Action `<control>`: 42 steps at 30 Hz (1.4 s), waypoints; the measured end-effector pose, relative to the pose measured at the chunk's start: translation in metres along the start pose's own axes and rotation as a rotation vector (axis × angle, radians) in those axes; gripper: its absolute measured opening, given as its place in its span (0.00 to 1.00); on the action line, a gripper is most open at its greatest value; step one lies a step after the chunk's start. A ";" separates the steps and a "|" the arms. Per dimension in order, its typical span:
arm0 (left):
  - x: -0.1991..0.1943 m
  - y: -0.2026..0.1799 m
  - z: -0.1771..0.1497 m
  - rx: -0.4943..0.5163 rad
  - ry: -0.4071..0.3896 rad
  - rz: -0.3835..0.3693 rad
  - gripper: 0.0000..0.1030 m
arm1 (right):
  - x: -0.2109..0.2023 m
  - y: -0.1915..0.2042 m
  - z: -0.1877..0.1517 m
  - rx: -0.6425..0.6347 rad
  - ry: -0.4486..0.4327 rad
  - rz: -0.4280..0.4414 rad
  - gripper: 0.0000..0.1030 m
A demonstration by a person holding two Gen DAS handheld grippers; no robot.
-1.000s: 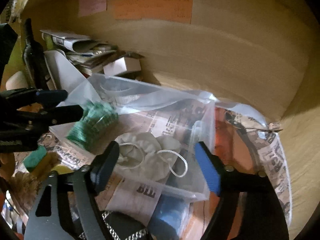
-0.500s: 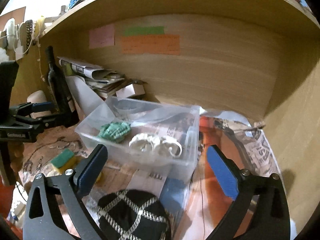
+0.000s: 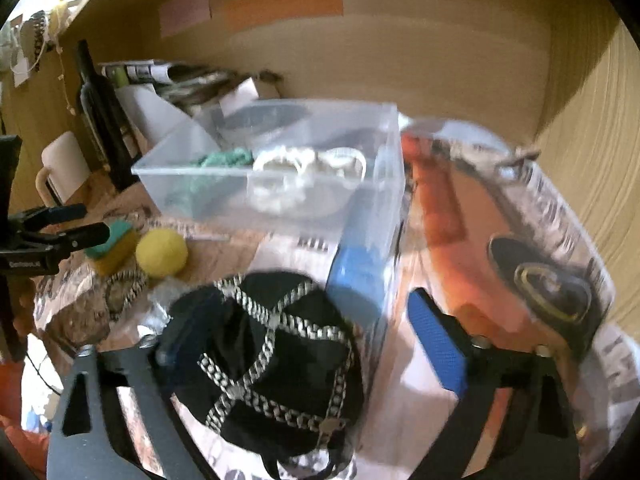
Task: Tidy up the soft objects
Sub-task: 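Move the left tool to the green sponge while the right tool approaches the black beanie, then grasp the green-yellow sponge with the left tool while the right grasps the black beanie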
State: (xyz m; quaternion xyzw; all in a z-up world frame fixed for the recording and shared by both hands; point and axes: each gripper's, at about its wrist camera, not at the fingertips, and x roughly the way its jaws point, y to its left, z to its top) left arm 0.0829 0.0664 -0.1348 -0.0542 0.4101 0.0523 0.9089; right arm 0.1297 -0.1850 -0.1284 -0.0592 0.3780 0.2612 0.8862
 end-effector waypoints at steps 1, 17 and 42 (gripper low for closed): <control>0.001 0.000 -0.002 -0.001 0.002 0.001 0.95 | 0.002 -0.001 -0.002 0.004 0.012 0.005 0.71; 0.005 0.003 -0.004 -0.025 0.028 -0.048 0.35 | -0.008 -0.003 -0.002 0.020 -0.018 0.044 0.17; -0.042 -0.029 0.088 0.031 -0.217 -0.121 0.36 | -0.057 -0.014 0.084 0.000 -0.342 -0.014 0.17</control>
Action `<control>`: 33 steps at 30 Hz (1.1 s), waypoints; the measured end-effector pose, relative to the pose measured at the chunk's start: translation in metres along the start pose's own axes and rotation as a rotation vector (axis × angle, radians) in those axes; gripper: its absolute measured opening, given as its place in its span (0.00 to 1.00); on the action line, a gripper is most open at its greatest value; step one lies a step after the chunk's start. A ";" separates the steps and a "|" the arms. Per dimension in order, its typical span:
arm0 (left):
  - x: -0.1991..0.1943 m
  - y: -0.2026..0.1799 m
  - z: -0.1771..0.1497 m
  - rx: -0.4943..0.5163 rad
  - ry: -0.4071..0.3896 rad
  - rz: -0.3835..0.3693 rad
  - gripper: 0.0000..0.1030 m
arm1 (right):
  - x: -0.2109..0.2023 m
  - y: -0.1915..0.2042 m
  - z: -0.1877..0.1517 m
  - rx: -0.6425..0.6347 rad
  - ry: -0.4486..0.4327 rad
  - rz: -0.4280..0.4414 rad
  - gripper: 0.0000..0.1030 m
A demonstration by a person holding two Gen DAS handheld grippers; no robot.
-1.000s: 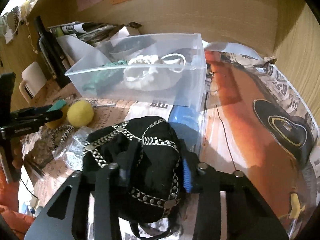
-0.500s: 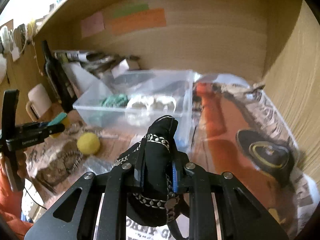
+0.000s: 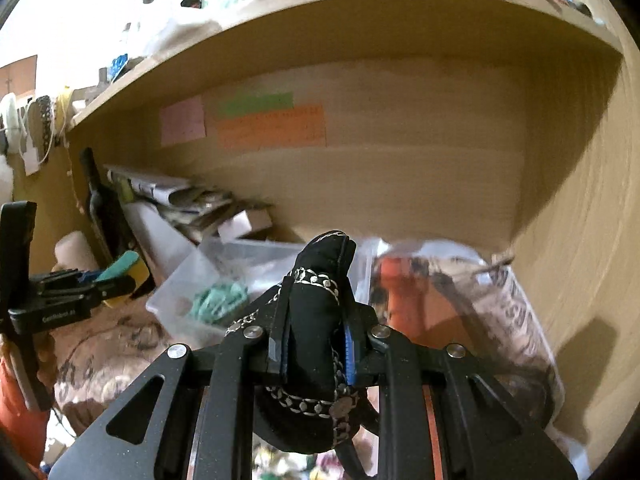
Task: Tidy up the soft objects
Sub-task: 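Lower the sponge into the clear box with the left tool while the right drops the beanie in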
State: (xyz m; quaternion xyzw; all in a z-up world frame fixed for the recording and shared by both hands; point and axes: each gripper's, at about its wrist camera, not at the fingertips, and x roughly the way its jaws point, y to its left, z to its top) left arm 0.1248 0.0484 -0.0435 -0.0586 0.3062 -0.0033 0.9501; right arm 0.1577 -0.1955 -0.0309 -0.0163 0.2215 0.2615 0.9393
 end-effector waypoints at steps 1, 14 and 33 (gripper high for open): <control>0.003 -0.001 0.004 -0.001 0.000 -0.002 0.35 | 0.003 0.001 0.003 -0.005 -0.004 0.000 0.17; 0.072 -0.011 0.032 0.000 0.100 -0.040 0.35 | 0.064 0.008 0.018 -0.055 0.037 -0.065 0.17; 0.144 -0.035 0.006 0.068 0.294 -0.058 0.37 | 0.137 0.014 -0.014 -0.101 0.235 -0.070 0.18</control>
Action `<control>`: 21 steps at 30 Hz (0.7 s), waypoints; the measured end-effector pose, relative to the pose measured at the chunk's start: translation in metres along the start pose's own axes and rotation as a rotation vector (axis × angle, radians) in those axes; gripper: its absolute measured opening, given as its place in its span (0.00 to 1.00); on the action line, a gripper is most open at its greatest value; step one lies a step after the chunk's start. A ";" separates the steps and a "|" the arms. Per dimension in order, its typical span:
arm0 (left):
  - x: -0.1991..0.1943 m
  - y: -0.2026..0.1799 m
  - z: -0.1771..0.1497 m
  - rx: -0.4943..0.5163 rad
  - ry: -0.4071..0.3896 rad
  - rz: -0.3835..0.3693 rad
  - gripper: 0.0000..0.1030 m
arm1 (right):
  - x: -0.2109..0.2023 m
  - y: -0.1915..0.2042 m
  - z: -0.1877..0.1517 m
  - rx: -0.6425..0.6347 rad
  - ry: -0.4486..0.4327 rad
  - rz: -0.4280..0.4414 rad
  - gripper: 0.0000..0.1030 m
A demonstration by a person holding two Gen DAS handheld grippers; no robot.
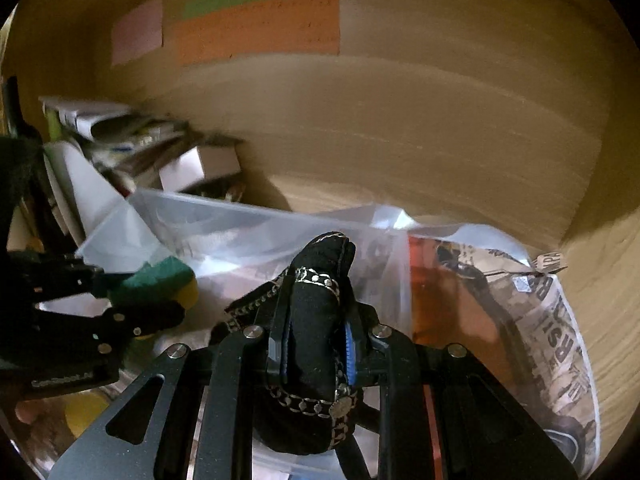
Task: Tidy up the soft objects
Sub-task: 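Lower the sponge into the clear box with the left tool while the right drops the beanie in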
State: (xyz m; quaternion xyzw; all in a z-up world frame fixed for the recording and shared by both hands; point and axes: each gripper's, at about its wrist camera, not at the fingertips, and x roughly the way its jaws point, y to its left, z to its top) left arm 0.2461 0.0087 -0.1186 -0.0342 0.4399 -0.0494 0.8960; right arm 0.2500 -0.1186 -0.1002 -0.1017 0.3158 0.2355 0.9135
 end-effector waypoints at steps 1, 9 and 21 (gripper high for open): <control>0.000 0.000 0.000 0.002 -0.002 -0.003 0.39 | 0.002 0.001 -0.001 -0.006 0.010 -0.003 0.18; -0.010 0.001 0.006 -0.003 -0.055 -0.014 0.62 | -0.006 0.005 -0.001 -0.022 -0.002 -0.029 0.57; -0.087 0.003 -0.001 -0.015 -0.230 -0.010 0.81 | -0.067 0.007 0.013 -0.041 -0.149 -0.048 0.82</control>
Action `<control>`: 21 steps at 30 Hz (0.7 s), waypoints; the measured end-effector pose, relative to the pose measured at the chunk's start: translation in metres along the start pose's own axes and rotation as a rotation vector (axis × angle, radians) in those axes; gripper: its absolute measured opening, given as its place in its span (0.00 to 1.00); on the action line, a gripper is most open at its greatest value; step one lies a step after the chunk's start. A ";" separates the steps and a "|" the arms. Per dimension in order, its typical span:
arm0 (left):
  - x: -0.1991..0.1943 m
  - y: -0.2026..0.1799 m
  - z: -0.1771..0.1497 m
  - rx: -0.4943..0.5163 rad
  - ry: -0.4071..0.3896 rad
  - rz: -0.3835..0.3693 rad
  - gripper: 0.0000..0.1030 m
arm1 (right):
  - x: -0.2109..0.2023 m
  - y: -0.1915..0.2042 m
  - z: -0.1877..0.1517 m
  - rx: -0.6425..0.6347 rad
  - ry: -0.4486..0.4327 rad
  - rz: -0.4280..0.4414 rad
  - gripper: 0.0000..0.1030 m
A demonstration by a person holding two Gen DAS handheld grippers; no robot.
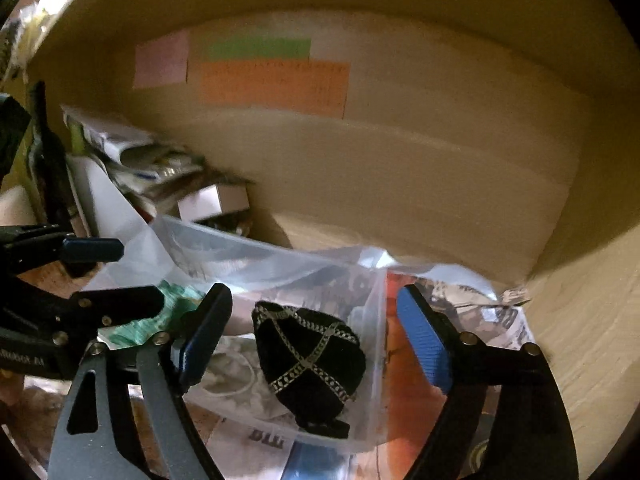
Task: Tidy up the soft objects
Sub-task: 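Lower the sponge into the clear box with the left tool while the right drops the beanie in, then move the left tool to the yellow ball while the right tool approaches the floral cloth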
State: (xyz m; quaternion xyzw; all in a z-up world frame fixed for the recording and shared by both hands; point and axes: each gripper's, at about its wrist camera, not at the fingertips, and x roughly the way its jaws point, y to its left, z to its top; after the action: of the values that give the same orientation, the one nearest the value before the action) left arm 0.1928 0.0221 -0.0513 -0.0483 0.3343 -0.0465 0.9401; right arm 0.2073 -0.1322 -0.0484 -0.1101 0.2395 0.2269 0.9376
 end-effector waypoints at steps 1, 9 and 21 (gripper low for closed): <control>-0.008 0.000 -0.001 -0.002 -0.014 0.001 0.83 | -0.006 -0.001 0.001 0.003 -0.009 0.000 0.83; -0.052 0.002 -0.019 0.026 -0.096 0.069 0.95 | -0.062 -0.002 -0.007 0.000 -0.106 -0.011 0.96; -0.044 -0.006 -0.078 0.077 0.040 0.122 0.96 | -0.071 -0.002 -0.073 0.030 0.040 -0.028 0.99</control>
State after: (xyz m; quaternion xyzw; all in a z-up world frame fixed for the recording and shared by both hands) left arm 0.1086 0.0172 -0.0834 0.0094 0.3531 -0.0029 0.9355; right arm 0.1240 -0.1835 -0.0759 -0.1038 0.2601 0.2078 0.9372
